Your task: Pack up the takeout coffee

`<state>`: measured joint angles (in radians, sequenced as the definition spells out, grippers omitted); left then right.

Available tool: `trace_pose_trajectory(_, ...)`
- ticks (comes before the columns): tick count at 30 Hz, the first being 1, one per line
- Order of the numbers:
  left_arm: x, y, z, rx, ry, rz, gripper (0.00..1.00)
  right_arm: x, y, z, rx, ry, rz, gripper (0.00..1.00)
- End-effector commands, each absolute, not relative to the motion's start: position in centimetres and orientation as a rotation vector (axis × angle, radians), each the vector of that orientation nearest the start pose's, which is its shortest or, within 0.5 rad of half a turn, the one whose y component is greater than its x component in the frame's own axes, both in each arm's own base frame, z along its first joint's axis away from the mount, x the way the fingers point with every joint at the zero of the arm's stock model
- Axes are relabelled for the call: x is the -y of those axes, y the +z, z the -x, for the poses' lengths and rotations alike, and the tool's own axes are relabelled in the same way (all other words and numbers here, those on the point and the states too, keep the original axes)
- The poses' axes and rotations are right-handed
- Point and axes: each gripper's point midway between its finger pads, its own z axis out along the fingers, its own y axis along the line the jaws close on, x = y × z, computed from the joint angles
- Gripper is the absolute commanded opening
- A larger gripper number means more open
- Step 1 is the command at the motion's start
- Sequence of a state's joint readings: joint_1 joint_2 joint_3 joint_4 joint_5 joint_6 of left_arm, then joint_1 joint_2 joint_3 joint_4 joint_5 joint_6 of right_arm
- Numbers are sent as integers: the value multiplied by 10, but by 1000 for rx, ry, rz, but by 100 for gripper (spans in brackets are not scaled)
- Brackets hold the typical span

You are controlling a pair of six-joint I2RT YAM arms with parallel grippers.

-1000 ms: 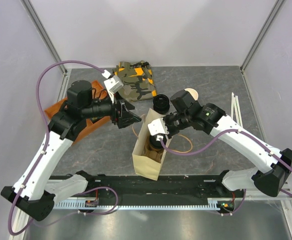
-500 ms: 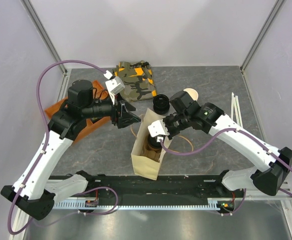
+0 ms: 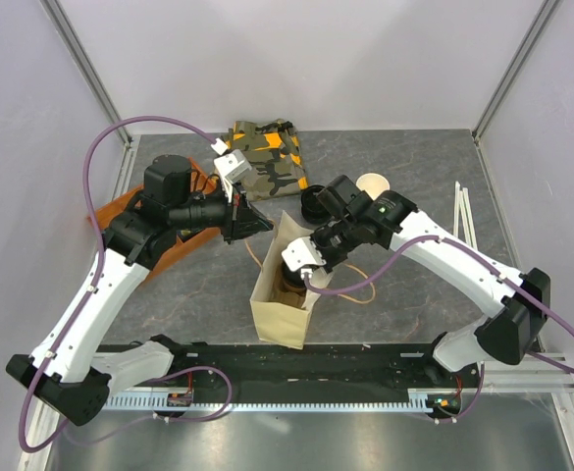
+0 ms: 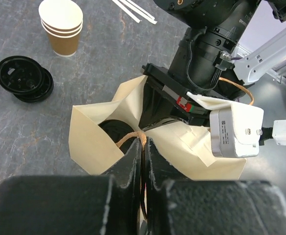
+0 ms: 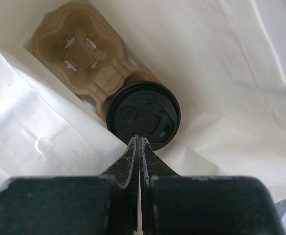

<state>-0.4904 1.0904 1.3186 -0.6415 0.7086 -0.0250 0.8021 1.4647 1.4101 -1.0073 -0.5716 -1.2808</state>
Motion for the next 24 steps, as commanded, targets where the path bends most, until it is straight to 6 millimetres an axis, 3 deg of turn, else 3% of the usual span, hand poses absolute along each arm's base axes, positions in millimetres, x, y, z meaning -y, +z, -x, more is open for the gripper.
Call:
trace_pose_trajectory(1,240,344,-206,-1785,-1022,-906,4,-302,224,-199,-1004,555,2235,0)
trace_pose_trajectory(3,240,343,-207,-1787,-1023,-908,3,-300,226,-200,-1023,552,2247,0)
trace_pose_trajectory(9,240,341,-207,-1788,-1023,-899,2,-302,256,-199,-1014,533,2196,5)
trace_pose_trajectory(16,240,338,-207,-1804,-1031,-868,2,-328,286,-209,-1121,589,2080,12)
trace_pose_trajectory(24,236,334,-205,-1823,-1034,-822,2,-341,269,-193,-1118,591,2131,7)
